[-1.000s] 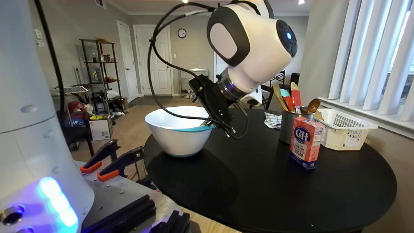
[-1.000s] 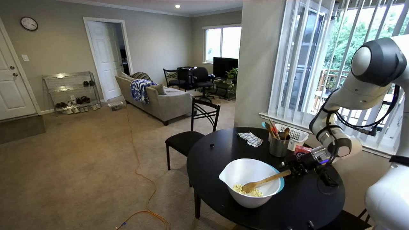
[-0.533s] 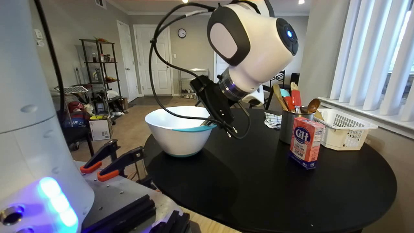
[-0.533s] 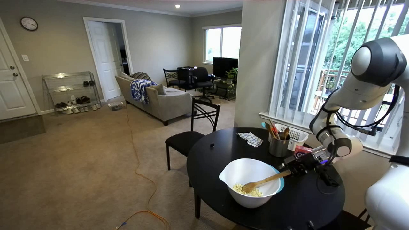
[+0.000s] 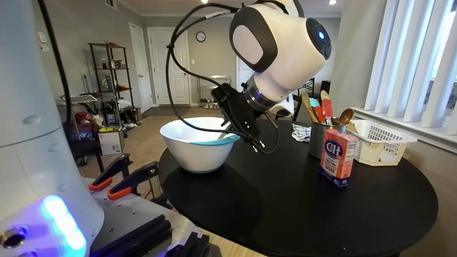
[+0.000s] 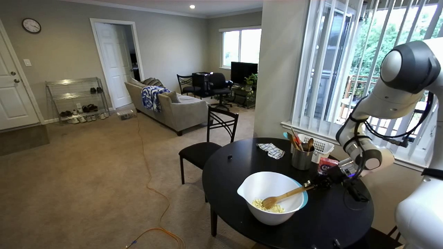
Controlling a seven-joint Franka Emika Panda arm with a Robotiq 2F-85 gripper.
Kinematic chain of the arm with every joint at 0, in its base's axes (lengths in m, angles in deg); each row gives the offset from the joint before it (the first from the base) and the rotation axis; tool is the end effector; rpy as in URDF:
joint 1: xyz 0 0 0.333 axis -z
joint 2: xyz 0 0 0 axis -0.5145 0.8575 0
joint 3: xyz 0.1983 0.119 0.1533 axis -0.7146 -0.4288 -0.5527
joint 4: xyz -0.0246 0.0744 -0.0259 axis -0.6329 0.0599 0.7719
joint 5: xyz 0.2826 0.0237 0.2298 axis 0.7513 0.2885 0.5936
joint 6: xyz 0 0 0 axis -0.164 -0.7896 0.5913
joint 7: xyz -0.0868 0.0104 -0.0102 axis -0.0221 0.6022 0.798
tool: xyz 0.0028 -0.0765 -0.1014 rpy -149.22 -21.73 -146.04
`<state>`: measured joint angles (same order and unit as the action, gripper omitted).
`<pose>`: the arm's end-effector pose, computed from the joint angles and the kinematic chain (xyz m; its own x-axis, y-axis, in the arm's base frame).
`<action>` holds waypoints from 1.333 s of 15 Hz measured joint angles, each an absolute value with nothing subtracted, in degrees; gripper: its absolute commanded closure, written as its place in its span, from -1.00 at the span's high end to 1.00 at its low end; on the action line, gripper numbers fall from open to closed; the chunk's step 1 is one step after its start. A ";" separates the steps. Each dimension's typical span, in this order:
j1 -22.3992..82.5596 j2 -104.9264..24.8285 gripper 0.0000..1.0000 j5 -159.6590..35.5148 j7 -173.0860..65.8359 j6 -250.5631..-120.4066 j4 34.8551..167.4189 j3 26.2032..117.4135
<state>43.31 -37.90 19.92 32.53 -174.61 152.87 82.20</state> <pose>0.3630 -0.1339 0.1140 0.9316 -0.3183 0.1757 -0.0836 -0.6579 -0.7484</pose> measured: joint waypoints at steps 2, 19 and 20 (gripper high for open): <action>43.36 -37.90 -0.99 19.92 32.53 -175.06 152.87 82.23; 43.39 -53.38 -0.94 3.99 22.38 -176.78 154.83 84.36; 43.38 -55.30 -0.94 1.44 20.74 -177.08 155.21 84.07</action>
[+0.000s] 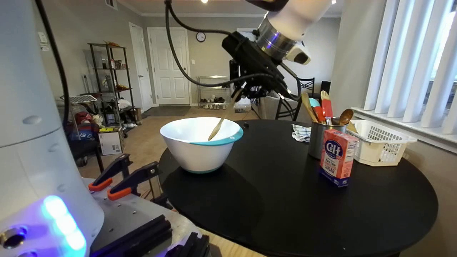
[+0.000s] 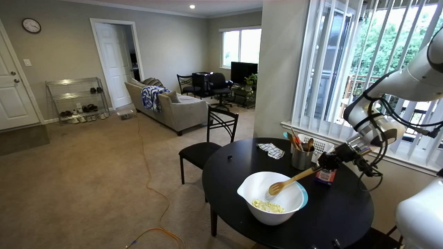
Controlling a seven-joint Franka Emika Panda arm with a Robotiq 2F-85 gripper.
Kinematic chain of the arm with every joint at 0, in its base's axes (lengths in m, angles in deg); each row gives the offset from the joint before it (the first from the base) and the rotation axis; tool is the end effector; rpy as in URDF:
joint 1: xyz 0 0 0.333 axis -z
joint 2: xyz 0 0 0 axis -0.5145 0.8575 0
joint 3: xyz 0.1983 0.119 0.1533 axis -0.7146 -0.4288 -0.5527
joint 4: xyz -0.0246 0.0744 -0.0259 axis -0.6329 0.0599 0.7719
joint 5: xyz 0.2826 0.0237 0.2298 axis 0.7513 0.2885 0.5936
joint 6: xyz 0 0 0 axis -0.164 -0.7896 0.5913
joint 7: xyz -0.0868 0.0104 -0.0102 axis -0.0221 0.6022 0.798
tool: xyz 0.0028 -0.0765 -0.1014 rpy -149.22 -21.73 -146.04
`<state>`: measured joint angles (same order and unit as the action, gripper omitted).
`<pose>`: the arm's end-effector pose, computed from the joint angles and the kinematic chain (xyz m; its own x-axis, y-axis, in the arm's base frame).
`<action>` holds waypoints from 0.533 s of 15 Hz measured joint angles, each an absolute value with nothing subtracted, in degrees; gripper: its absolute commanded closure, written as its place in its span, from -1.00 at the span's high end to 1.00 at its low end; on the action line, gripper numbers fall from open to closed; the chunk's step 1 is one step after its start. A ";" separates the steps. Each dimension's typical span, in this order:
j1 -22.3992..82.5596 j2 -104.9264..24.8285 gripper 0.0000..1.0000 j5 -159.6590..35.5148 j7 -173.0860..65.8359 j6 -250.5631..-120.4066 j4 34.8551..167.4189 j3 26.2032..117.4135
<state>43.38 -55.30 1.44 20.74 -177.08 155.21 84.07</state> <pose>0.3762 -0.1560 0.2156 0.9479 -0.1934 0.2533 0.0194 -0.7582 -0.6517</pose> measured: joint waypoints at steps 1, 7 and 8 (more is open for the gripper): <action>43.33 -57.09 -0.94 -1.16 19.19 -177.30 155.47 83.56; 40.50 -65.51 -0.94 -13.07 11.79 -178.71 155.81 78.15; 39.58 -66.25 -0.94 -14.50 10.98 -179.94 155.80 77.10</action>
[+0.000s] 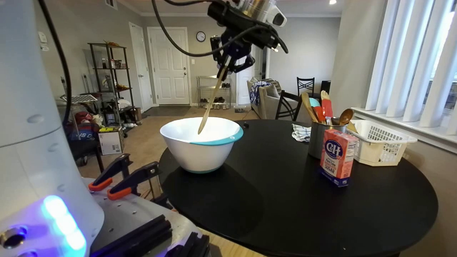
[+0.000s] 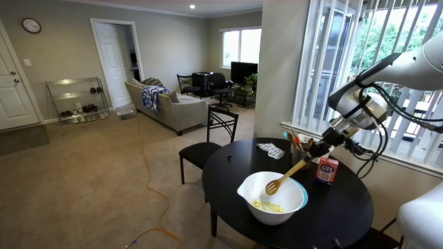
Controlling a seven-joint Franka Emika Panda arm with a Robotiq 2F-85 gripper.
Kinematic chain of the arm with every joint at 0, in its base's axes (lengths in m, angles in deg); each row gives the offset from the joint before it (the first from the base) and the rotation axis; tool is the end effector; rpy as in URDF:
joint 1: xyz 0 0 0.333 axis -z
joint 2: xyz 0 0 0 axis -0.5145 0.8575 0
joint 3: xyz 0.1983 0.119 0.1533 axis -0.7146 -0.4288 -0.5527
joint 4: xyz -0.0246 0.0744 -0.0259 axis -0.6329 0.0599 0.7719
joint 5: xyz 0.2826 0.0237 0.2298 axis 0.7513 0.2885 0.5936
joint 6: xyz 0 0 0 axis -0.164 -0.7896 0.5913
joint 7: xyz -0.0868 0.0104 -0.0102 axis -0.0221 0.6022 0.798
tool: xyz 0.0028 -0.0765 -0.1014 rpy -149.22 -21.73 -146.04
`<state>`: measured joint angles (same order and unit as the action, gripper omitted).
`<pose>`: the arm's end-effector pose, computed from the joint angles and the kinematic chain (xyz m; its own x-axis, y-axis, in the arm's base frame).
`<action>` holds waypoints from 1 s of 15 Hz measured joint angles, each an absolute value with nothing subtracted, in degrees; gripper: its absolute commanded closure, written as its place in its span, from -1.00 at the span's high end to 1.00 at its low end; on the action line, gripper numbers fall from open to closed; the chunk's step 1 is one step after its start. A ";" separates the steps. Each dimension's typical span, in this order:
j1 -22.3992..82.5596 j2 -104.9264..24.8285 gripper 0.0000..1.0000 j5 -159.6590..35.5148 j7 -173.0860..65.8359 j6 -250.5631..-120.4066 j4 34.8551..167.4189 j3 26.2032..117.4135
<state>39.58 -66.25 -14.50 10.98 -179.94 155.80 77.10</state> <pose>0.4035 -0.0958 0.2848 0.9524 0.1020 0.2873 0.2378 -0.8382 -0.4907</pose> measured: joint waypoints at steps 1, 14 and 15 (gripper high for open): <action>38.61 -66.70 -0.94 -15.83 10.42 -181.70 155.79 76.05; 34.50 -54.69 -0.76 -30.70 2.90 -192.13 150.24 72.82; 34.50 -54.32 -0.76 -30.70 2.90 -191.78 149.78 72.73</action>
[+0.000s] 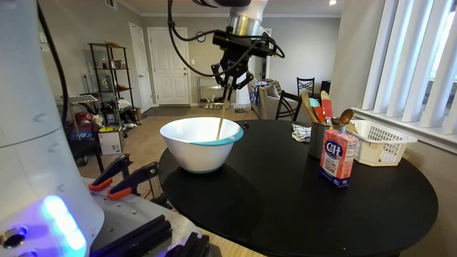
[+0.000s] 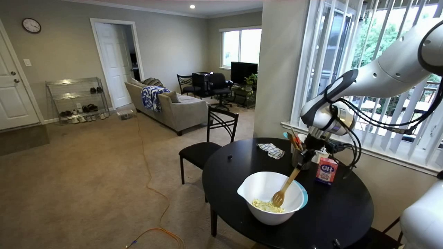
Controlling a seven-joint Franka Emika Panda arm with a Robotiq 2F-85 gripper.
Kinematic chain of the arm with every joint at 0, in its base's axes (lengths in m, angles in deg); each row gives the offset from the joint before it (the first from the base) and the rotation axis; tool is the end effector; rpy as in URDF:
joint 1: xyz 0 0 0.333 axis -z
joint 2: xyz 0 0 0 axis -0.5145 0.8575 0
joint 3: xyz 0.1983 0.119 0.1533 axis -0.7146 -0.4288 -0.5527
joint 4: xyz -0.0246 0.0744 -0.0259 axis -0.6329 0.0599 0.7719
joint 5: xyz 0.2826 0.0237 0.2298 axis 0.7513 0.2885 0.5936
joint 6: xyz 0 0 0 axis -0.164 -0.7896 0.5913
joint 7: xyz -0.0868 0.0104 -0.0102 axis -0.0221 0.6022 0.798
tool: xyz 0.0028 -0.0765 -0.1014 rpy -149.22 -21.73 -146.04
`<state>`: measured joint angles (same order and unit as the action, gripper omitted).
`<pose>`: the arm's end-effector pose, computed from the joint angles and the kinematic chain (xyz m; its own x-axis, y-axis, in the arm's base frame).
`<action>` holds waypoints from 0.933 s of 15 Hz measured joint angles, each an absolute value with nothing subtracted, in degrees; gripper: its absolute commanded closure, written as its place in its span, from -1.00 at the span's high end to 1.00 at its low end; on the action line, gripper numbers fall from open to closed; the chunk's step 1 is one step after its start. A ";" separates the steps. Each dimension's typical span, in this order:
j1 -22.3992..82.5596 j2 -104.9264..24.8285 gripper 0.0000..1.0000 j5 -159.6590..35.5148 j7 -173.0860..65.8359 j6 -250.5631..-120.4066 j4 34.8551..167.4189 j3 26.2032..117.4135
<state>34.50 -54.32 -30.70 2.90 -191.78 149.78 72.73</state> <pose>0.4514 -0.0614 0.2420 0.9289 0.3325 0.1628 0.3649 -0.8970 -0.2496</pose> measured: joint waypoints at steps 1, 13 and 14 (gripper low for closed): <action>34.50 -54.14 -0.76 -30.70 2.90 -191.64 149.55 72.72; 33.88 -54.16 -0.94 -45.09 -6.13 -191.56 148.62 72.01; 33.31 -54.18 -0.94 -49.25 -9.52 -191.37 148.15 71.54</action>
<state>33.31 -54.18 -49.25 -9.52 -191.37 148.15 71.54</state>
